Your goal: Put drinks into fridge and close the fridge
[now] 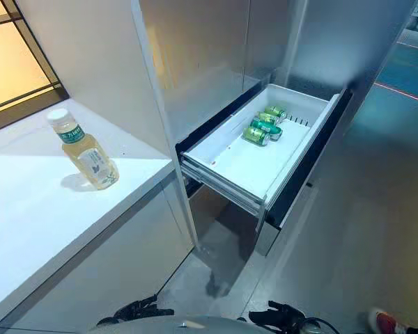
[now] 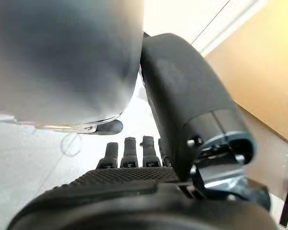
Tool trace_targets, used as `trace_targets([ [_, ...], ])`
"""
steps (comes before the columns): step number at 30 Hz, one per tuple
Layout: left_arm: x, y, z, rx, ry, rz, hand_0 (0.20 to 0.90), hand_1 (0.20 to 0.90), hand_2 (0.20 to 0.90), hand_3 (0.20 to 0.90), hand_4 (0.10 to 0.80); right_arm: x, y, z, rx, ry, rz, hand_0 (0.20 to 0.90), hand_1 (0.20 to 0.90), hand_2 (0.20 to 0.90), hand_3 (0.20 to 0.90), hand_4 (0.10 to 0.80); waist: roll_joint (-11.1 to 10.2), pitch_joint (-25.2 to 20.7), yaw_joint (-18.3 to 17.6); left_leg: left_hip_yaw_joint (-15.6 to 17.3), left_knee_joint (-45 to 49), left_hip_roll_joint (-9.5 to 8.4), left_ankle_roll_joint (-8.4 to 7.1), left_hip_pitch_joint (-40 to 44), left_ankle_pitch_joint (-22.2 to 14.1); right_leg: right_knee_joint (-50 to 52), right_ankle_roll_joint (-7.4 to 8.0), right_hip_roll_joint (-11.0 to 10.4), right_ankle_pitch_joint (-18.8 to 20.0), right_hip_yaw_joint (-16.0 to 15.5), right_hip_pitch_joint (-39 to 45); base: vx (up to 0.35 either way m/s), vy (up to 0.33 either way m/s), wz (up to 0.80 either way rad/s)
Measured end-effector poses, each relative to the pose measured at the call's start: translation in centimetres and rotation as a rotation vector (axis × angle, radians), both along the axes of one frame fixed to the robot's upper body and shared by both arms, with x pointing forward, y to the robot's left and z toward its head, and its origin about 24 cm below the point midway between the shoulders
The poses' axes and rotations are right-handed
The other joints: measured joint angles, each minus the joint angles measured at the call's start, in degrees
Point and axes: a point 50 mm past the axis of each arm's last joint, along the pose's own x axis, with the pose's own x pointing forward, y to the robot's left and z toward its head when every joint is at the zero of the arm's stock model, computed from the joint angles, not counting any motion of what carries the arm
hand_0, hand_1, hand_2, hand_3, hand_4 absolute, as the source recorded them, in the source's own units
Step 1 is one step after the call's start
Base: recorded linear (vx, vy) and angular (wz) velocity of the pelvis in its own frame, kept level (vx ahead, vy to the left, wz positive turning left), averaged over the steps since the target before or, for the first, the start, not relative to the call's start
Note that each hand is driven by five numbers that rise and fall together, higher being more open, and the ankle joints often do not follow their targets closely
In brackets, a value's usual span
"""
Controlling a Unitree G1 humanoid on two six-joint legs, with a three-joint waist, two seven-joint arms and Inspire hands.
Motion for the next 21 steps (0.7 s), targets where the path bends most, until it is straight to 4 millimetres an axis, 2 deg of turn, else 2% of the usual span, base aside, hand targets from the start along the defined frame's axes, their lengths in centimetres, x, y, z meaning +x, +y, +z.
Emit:
trace_targets([
  [5, 0.1, 0.0, 0.0, 0.020, 0.003, -0.050, 0.900, 0.900, 0.900, 0.900, 0.800, 0.0, 0.0, 0.0, 0.001, 0.001, 0.001, 0.900, 0.900, 0.900, 0.900, 0.800, 0.0, 0.0, 0.2, 0.0, 0.0, 0.00, 0.00, 0.0, 0.0, 0.0, 0.00, 0.0, 0.0, 0.0, 0.0, 0.000, 0.000, 0.00],
  [8, 0.1, 0.0, 0.0, 0.068, 0.007, -0.198, 0.900, 0.900, 0.900, 0.900, 0.800, -0.1, 0.0, 0.0, 0.008, 0.003, 0.004, 0.900, 0.900, 0.900, 0.900, 0.800, 0.0, 0.0, 0.2, 0.0, 0.0, 0.00, -0.01, -0.1, 0.0, 0.0, 0.00, 0.0, 0.0, 0.0, -0.1, 0.000, 0.000, 0.00],
  [10, 0.8, -0.1, 0.3, 0.079, -0.016, -0.322, 0.900, 0.900, 0.900, 0.900, 0.800, 0.0, -0.1, 0.0, 0.010, 0.002, 0.006, 0.900, 0.900, 0.900, 0.900, 0.800, 0.1, 0.0, 0.2, 0.0, 0.0, -0.02, -0.01, -0.1, 0.0, 0.0, 0.00, 0.0, 0.0, 0.0, -0.2, -0.029, 0.053, 0.00],
  [13, 3.4, -0.4, 1.3, 0.073, -0.076, -0.579, 0.900, 0.900, 0.900, 0.900, 0.800, 0.5, -0.2, 0.2, 0.007, -0.005, 0.016, 0.900, 0.900, 0.900, 0.900, 0.800, 0.7, 0.5, -0.2, 0.3, 0.0, -0.03, 0.00, -0.1, 0.0, 0.3, 0.01, 0.0, 0.0, 0.3, -0.3, -0.045, 0.066, -0.05],
  [16, 6.0, -0.9, 3.0, 0.047, -0.149, -0.741, 0.900, 0.900, 0.900, 0.900, 0.800, 0.9, -0.6, 0.4, 0.001, -0.009, 0.020, 0.900, 0.900, 0.900, 0.900, 0.800, 1.7, 1.1, -0.6, 0.6, 0.0, -0.05, 0.02, -0.3, 0.0, 0.6, 0.01, 0.0, 0.0, 0.5, -0.9, -0.045, 0.045, -0.05],
  [19, 10.5, -1.3, 7.3, -0.035, -0.273, -0.926, 0.900, 0.900, 0.900, 0.900, 0.800, 1.3, -1.5, 0.7, -0.017, -0.010, 0.029, 0.900, 0.900, 0.900, 0.900, 0.800, 3.1, 1.9, -0.6, 0.6, 0.0, -0.03, 0.03, -0.4, 0.1, 0.5, 0.13, 0.0, 0.2, 0.5, -0.8, -0.010, 0.008, 0.00],
  [21, 12.3, -1.3, 9.3, -0.070, -0.310, -0.983, 0.900, 0.900, 0.900, 0.900, 0.800, 1.4, -1.8, 0.8, -0.024, -0.013, 0.033, 0.900, 0.900, 0.900, 0.900, 0.800, 3.6, 2.2, -0.7, 0.5, 0.0, -0.02, 0.03, -0.3, 0.1, 0.4, 0.13, 0.0, 0.3, 0.5, -0.7, 0.000, 0.000, 0.00],
])
